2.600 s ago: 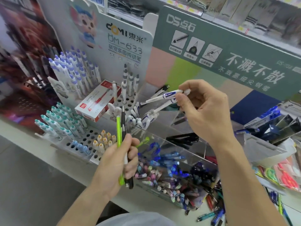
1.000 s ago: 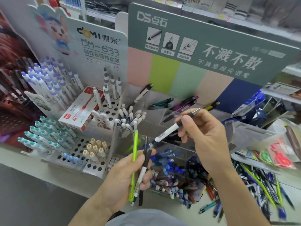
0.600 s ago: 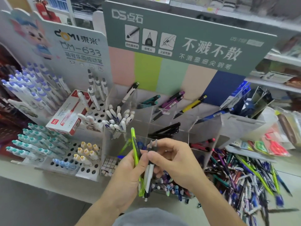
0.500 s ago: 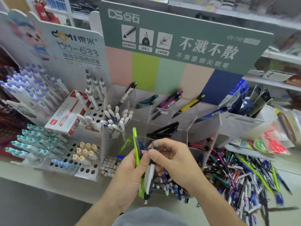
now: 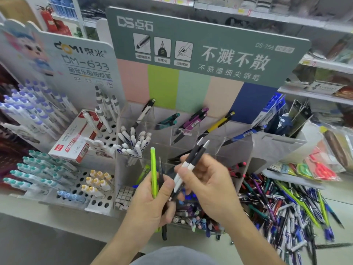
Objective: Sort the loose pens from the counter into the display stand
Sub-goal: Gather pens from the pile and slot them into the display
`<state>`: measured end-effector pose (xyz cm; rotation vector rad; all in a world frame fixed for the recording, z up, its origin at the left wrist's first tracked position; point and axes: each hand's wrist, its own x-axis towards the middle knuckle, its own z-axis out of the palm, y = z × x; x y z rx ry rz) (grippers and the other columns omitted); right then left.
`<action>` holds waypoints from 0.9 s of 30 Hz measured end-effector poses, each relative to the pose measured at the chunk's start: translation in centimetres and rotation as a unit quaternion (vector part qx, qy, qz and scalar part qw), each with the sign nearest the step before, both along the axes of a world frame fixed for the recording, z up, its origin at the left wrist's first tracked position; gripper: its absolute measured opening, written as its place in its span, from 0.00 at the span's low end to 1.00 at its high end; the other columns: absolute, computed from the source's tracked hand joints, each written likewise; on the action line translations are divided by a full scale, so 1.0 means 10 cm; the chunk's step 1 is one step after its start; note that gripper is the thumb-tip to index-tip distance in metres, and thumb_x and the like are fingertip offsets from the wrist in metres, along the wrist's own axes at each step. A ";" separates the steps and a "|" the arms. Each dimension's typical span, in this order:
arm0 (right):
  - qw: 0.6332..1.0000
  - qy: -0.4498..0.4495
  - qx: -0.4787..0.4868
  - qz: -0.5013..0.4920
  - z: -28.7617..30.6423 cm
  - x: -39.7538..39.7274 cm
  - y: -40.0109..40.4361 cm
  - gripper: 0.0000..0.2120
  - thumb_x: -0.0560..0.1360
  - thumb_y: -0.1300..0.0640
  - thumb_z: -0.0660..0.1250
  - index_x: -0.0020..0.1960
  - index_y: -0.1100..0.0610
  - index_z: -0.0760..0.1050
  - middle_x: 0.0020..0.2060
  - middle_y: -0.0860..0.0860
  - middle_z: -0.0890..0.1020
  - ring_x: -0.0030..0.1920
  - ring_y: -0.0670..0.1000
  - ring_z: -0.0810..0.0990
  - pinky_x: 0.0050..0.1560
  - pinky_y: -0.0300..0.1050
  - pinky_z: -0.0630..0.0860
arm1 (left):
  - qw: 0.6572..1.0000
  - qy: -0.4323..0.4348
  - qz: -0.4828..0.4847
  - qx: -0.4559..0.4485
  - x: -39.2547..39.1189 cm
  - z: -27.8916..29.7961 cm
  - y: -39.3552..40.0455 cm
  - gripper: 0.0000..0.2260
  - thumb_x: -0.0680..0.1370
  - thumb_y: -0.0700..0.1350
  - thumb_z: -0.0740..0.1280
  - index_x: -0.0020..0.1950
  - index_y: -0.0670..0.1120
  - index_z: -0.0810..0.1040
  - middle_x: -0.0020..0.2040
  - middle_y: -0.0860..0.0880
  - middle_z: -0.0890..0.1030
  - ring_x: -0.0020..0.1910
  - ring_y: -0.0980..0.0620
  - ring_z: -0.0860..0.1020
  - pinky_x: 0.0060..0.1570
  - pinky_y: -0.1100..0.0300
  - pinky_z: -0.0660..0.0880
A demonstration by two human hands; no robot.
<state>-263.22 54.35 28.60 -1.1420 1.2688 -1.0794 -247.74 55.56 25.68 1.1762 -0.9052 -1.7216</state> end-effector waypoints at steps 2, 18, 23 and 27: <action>0.999 -0.007 0.016 0.042 0.01 0.06 0.00 0.05 0.81 0.59 0.67 0.55 0.55 0.80 0.44 0.56 0.85 0.34 0.53 0.80 0.37 0.46 0.81 | 1.000 0.011 0.027 -0.003 -0.01 0.03 0.00 0.16 0.79 0.52 0.63 0.57 0.40 0.71 0.30 0.43 0.76 0.19 0.52 0.65 0.20 0.66 0.61; 0.800 0.488 -0.053 0.344 1.07 0.43 -1.41 0.18 0.85 0.47 0.59 0.45 0.60 0.72 0.29 0.51 0.74 0.27 0.52 0.70 0.30 0.43 0.69 | 0.987 0.119 0.105 -0.013 0.57 0.13 -0.09 0.13 0.73 0.52 0.66 0.46 0.42 0.77 0.37 0.42 0.76 0.20 0.53 0.67 0.16 0.66 0.60; 0.735 0.604 -0.066 0.301 1.12 0.58 -1.59 0.18 0.80 0.48 0.67 0.48 0.65 0.77 0.33 0.55 0.77 0.33 0.55 0.72 0.35 0.47 0.69 | 0.988 0.118 0.095 -0.005 0.63 0.11 -0.05 0.13 0.76 0.50 0.64 0.49 0.39 0.76 0.38 0.43 0.77 0.21 0.52 0.67 0.16 0.65 0.63; 0.764 0.591 -0.091 0.241 1.05 0.57 -1.61 0.18 0.74 0.51 0.74 0.58 0.62 0.79 0.34 0.52 0.86 0.37 0.54 0.84 0.40 0.51 0.81 | 0.988 0.126 0.088 0.001 0.64 0.10 -0.07 0.13 0.77 0.48 0.62 0.52 0.37 0.74 0.38 0.41 0.77 0.21 0.52 0.69 0.16 0.65 0.63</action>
